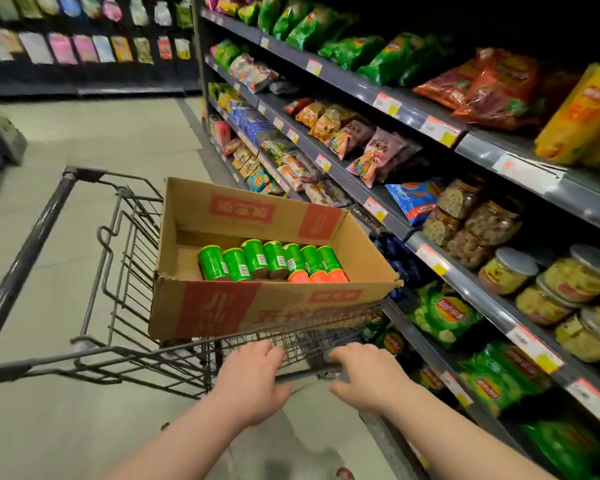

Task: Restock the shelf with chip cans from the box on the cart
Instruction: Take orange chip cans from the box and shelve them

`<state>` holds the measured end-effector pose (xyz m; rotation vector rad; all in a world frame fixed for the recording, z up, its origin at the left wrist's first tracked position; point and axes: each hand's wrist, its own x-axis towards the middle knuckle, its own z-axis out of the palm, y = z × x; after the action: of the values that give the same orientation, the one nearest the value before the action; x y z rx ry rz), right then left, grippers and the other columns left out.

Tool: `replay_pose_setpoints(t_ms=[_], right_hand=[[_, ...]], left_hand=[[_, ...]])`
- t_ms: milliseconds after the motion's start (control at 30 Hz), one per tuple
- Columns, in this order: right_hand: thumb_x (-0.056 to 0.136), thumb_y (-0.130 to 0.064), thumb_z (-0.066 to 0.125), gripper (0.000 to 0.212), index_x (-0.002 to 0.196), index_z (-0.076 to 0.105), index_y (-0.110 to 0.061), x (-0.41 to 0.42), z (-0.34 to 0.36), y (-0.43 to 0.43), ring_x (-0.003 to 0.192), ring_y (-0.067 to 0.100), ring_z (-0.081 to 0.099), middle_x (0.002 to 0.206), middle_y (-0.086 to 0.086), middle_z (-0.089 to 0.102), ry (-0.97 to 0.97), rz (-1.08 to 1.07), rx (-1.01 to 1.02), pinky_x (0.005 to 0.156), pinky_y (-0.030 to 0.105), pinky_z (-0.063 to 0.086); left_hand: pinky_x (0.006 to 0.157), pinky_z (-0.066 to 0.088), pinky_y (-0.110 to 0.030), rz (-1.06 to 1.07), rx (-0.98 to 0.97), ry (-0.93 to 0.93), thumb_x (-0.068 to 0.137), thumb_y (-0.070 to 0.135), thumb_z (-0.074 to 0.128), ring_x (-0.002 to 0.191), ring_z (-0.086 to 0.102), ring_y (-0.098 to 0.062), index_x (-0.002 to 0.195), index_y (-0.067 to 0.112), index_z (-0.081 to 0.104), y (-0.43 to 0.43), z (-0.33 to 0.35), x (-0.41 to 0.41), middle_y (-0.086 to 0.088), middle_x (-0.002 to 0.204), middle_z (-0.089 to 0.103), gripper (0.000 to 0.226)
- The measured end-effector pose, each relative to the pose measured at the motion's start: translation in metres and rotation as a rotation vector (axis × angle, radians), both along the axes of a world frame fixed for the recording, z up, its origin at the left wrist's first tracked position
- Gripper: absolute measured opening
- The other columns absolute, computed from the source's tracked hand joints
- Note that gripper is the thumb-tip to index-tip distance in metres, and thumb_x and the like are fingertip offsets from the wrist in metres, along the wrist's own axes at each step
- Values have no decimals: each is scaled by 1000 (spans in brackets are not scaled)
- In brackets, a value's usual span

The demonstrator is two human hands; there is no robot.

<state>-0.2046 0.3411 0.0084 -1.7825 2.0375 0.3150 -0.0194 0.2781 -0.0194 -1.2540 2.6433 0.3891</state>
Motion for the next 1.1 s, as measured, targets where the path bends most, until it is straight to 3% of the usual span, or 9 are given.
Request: replay_pose_setpoints(t_ms=[100,233,300,433,533,1100], right_hand=[[89,-47,48,52,137,43,-29,-6,-2,-30,127,24,45,139,-1,48,-40,10,-18,104,38,38],[90,-45,49,52,138,43,-27,-19,-1,-83,128,23,44,141,-1,47,-87,53,-58,105,38,37],[89,-45,52,51,136,45,-28,-31,-3,-111,126,22,47,138,-1,50,-113,72,-86,103,36,39],[88,-45,54,45,129,51,-27,-66,-9,-172,118,23,53,130,0,56,-132,81,-94,93,35,45],[86,-42,52,39,122,54,-29,-97,-19,-214,113,26,56,124,0,60,-144,62,-68,87,34,46],[87,-30,54,49,132,47,-16,-199,-172,-324,118,29,53,133,9,51,-241,-53,354,95,33,46]], left_hand=[[102,38,-37,50,17,16,74,63,25,123,43,-23,133,23,43,-18,1,3,0,133,46,73],[101,40,-37,166,-28,47,83,58,31,123,45,-23,132,21,45,-55,5,-2,1,131,47,63],[100,39,-36,189,-38,59,79,61,22,123,45,-22,132,22,44,-75,9,-14,2,132,46,69],[103,37,-32,208,-33,65,90,52,43,125,41,-20,135,24,41,-121,14,-49,2,136,43,53],[104,38,-34,209,-19,37,90,49,47,126,40,-19,137,24,38,-160,14,-77,2,138,42,54],[101,38,-37,293,358,-265,88,51,49,127,42,-27,139,21,35,-276,-110,-174,-5,138,41,61]])
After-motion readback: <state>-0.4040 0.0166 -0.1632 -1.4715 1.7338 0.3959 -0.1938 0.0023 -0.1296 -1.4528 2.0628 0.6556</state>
